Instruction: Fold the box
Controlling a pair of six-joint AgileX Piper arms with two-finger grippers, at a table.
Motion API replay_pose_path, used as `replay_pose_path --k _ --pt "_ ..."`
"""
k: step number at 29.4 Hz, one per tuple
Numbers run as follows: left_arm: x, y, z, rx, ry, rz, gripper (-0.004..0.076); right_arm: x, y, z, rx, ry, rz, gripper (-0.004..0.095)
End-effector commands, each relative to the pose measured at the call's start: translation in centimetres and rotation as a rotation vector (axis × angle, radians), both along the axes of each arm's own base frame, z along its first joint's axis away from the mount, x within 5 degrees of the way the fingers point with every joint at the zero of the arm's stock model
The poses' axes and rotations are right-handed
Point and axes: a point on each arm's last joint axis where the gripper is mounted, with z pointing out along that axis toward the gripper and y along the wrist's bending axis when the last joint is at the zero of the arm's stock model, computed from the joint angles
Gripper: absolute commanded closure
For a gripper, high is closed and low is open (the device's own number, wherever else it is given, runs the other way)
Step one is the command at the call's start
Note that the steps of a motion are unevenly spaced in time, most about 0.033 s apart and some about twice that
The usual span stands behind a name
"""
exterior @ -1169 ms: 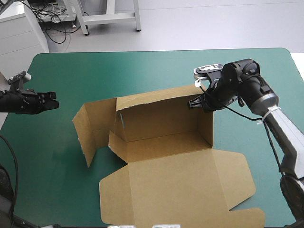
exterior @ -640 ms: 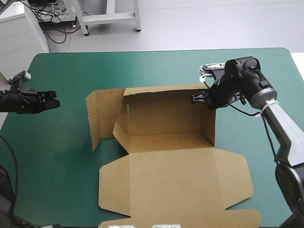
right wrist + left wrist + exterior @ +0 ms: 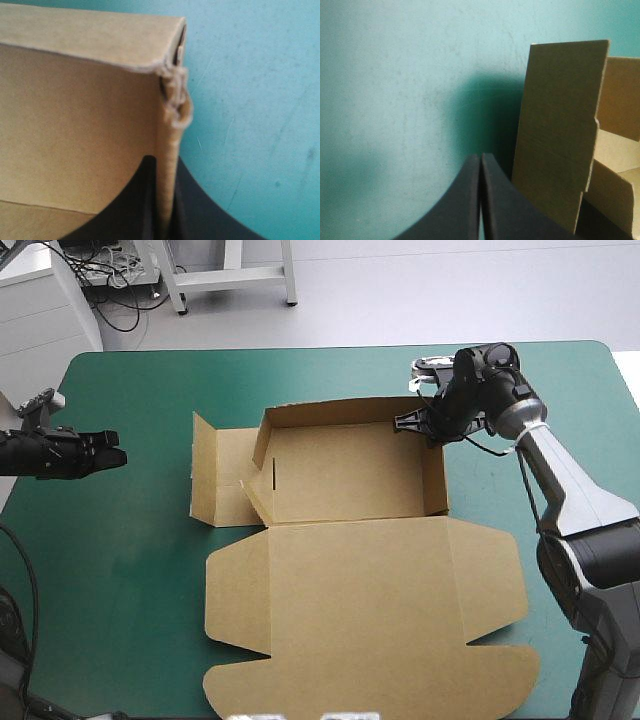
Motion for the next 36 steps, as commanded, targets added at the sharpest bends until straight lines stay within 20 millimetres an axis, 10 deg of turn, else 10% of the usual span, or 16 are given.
replay_pose_path --k 1,9,21,36 --pt "-0.3 -0.6 2.5 -0.039 -0.09 0.015 0.0756 0.7 -0.6 2.2 -0.029 -0.118 -0.006 0.091" --pt "-0.3 -0.6 2.5 -0.039 -0.092 0.016 0.0756 1.8 -0.3 2.0 -0.014 -0.161 -0.018 0.0853" --pt "-0.1 -0.4 2.6 -0.031 -0.115 0.043 0.0756 1.4 -1.1 3.9 0.021 -0.124 -0.069 0.0125" --pt "0.0 -0.5 2.7 -0.05 -0.121 0.048 0.0756 -4.8 -2.9 11.0 0.033 -0.266 -0.064 0.0106"
